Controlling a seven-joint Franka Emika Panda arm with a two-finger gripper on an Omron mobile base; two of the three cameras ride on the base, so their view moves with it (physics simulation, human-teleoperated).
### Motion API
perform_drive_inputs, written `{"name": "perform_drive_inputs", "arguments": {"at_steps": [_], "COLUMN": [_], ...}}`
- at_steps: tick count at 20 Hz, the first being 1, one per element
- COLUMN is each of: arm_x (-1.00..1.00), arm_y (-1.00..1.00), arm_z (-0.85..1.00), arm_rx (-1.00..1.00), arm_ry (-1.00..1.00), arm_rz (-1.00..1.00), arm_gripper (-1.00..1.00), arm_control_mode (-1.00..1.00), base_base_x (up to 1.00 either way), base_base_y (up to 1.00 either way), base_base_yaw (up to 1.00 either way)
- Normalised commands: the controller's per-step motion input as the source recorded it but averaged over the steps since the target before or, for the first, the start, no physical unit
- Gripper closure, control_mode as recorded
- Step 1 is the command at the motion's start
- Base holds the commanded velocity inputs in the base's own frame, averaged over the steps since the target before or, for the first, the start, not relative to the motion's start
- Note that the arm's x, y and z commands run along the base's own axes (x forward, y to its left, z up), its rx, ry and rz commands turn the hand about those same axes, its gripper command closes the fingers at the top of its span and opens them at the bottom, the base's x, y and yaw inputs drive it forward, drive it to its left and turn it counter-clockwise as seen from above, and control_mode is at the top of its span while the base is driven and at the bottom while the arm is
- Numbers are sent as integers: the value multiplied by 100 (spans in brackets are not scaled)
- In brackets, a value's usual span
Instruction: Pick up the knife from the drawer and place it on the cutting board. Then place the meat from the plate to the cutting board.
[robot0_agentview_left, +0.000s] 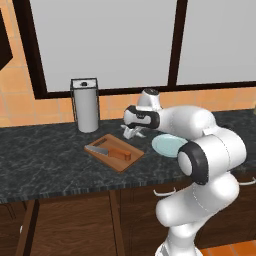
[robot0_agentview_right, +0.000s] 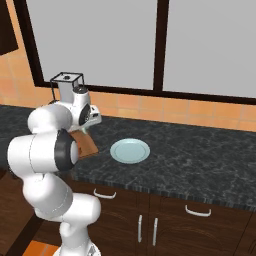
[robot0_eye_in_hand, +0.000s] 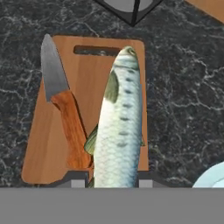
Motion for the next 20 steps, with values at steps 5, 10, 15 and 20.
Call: {"name": "perform_drive_inputs", "arguments": {"at_steps": [5,10,15,20], "arm_x": [0,4,5,5], "arm_y": [44,40,32,17], "arm_z": [-22,-35,-50,-25], "arm_rx": [0,0,-1,-3], "arm_ry": [2,3,4,1], "arm_rz": [12,8,6,5], "arm_gripper": [100,100,100,100], "arm_control_mode": [-100,-100,-100,-100], "base_base_x": [0,0,0,0], "base_base_y": [0,0,0,0], "base_base_yaw": [0,0,0,0]}}
